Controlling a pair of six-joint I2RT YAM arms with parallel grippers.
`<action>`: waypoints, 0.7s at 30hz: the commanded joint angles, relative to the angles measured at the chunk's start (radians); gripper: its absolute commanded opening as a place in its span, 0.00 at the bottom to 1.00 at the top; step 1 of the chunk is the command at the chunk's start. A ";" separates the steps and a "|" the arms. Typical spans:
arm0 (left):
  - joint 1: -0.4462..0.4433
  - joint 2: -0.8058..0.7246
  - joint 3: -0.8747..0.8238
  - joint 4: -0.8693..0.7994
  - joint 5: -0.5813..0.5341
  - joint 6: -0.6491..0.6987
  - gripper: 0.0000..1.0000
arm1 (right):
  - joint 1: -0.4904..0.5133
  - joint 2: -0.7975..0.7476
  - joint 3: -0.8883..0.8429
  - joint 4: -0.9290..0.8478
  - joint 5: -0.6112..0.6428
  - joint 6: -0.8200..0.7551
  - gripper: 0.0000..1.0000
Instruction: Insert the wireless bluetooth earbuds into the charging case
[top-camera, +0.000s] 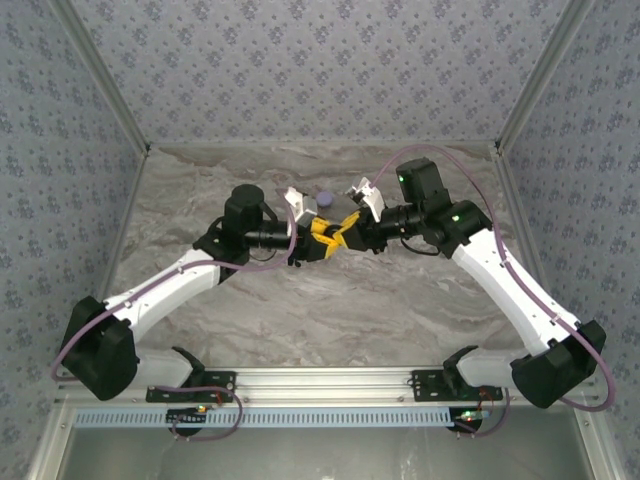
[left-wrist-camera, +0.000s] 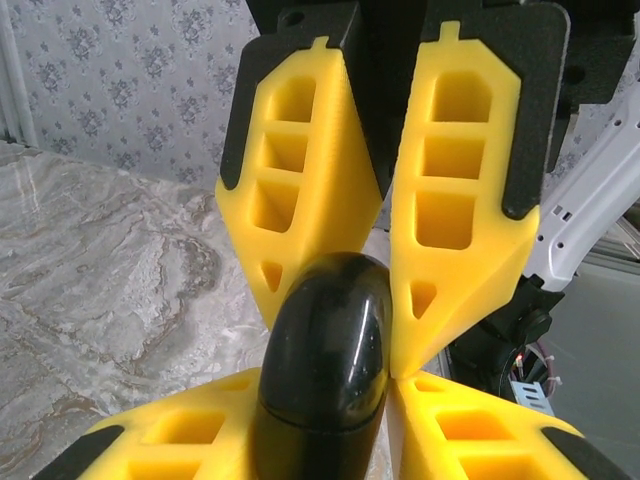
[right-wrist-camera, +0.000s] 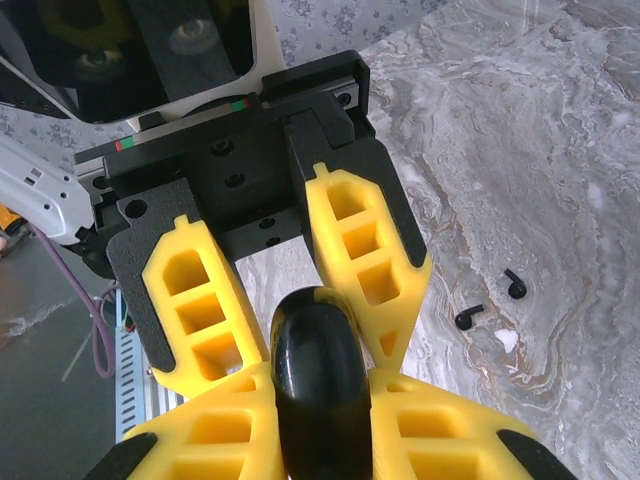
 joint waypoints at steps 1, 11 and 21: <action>-0.005 0.008 0.008 0.058 0.021 -0.016 0.31 | 0.001 -0.016 -0.010 0.001 -0.031 0.016 0.20; -0.004 0.003 0.014 0.019 -0.011 0.024 0.11 | 0.000 -0.021 -0.012 -0.003 0.011 0.027 0.28; -0.011 0.002 0.010 -0.032 -0.040 0.080 0.10 | -0.005 -0.038 -0.010 0.015 0.139 0.062 0.43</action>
